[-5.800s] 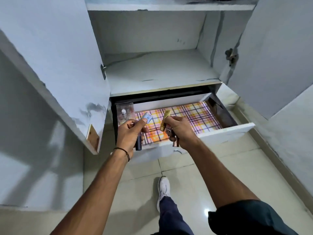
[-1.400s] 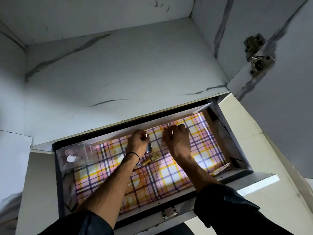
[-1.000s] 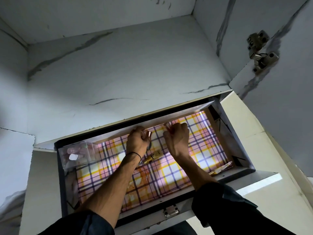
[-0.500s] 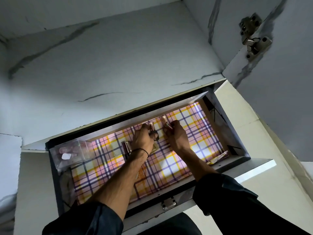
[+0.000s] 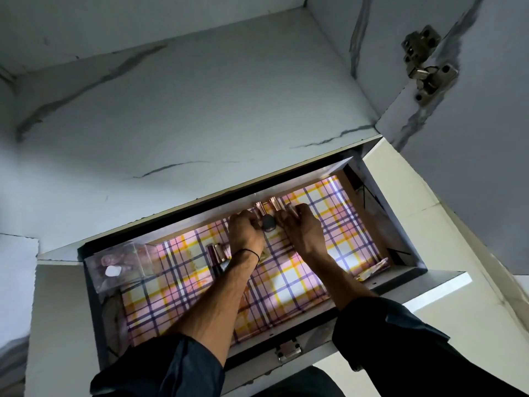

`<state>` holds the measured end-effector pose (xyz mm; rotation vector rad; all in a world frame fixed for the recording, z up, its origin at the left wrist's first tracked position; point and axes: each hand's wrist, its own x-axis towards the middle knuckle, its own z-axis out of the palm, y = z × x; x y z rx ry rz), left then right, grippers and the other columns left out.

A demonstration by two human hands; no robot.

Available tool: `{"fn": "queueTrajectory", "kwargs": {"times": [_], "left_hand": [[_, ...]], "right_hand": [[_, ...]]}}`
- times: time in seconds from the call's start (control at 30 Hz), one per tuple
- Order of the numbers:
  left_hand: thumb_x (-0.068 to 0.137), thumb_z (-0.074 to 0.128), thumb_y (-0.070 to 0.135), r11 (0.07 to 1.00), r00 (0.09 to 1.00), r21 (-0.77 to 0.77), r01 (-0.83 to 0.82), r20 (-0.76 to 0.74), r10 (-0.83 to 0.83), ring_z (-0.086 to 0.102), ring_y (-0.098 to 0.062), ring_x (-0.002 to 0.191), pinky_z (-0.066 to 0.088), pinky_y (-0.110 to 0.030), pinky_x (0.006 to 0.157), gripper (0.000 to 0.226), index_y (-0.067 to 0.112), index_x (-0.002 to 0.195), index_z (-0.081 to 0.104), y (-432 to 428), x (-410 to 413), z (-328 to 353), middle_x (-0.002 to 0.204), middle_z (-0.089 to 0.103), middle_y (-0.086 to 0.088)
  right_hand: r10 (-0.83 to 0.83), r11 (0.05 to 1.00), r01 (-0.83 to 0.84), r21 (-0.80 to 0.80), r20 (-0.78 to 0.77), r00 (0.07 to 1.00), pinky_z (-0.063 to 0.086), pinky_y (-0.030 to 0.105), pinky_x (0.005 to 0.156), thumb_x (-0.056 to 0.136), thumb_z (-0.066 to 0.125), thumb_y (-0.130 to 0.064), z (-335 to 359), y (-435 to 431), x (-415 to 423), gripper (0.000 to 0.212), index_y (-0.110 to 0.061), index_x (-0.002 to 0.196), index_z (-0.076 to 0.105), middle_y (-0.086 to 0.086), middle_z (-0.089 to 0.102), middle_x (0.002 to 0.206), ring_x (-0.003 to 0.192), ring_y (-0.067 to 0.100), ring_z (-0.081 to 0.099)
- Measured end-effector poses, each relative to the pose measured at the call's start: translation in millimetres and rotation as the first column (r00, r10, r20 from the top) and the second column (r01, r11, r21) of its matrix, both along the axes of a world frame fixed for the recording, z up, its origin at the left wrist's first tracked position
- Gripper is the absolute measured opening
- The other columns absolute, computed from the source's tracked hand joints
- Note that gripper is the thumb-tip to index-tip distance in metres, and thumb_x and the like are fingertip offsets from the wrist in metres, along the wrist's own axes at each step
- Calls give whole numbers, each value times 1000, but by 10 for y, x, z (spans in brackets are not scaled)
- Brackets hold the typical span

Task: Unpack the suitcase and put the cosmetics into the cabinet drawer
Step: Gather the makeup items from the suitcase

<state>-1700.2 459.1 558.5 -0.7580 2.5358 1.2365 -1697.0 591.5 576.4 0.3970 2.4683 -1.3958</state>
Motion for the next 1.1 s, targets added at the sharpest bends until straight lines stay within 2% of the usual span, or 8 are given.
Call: {"fn": "queueTrajectory", "kwargs": {"times": [0.17,0.27,0.43,0.57,0.67,0.9,1.0,1.1], "left_hand": [[89,60,3,1000,994,-13,2,-105,-3,60,-13,88,50,-23,76,16,17,92,66,-308,151,151,101,63,2],[90,62,4,1000,986,-20,2,-165,-5,58,-13,87,42,-17,73,14,9,101,68,-669,408,249,100,64,0],[88,69,8,995,994,23,-102,-42,102,61,-23,85,52,-35,81,16,9,104,65,-1105,874,171,93,64,-5],[86,74,22,998,995,62,-27,97,21,60,-17,95,47,-25,81,51,15,131,53,-1106,1021,187,108,63,-3],[83,77,20,999,990,16,41,137,-42,53,-12,96,43,-24,81,70,18,143,40,-1010,1041,191,117,57,-2],[82,76,18,989,984,-58,136,122,-128,57,-22,108,48,-27,85,85,28,152,29,-984,1026,123,126,53,-9],[85,73,11,995,990,-19,102,98,-99,60,-21,103,49,-28,87,80,25,151,31,-1012,1008,126,118,59,-10],[87,71,9,999,996,9,32,84,-32,58,-13,88,48,-22,78,73,22,149,35,-1035,1013,113,107,66,-7]], "right_hand": [[-106,973,110,-204,30,994,42,25,61,102,49,-49,121,6,259,37,-19,85,65,4,63,75,68,12,57],[7,956,-5,-292,3,1000,47,27,66,102,55,-27,4,-52,430,16,-15,105,64,6,66,85,73,10,59],[176,716,-1,-698,179,968,58,50,80,103,48,-4,78,-407,397,38,-20,138,51,16,65,103,89,27,66],[283,516,122,-848,303,910,51,41,74,108,39,-25,193,-601,386,36,-10,139,49,11,64,99,85,24,61],[265,458,231,-859,379,887,50,35,70,106,34,-47,229,-691,387,50,-7,130,52,11,62,94,80,22,59],[235,549,227,-804,409,882,49,39,71,105,28,-55,96,-755,393,63,-3,126,58,15,64,93,77,25,58],[213,711,106,-695,356,910,51,41,75,106,30,-52,55,-761,412,57,-8,124,63,14,67,97,82,26,62],[232,876,-98,-473,233,944,51,27,61,107,41,-25,55,-778,425,29,-6,120,59,13,65,95,78,22,61]]}}
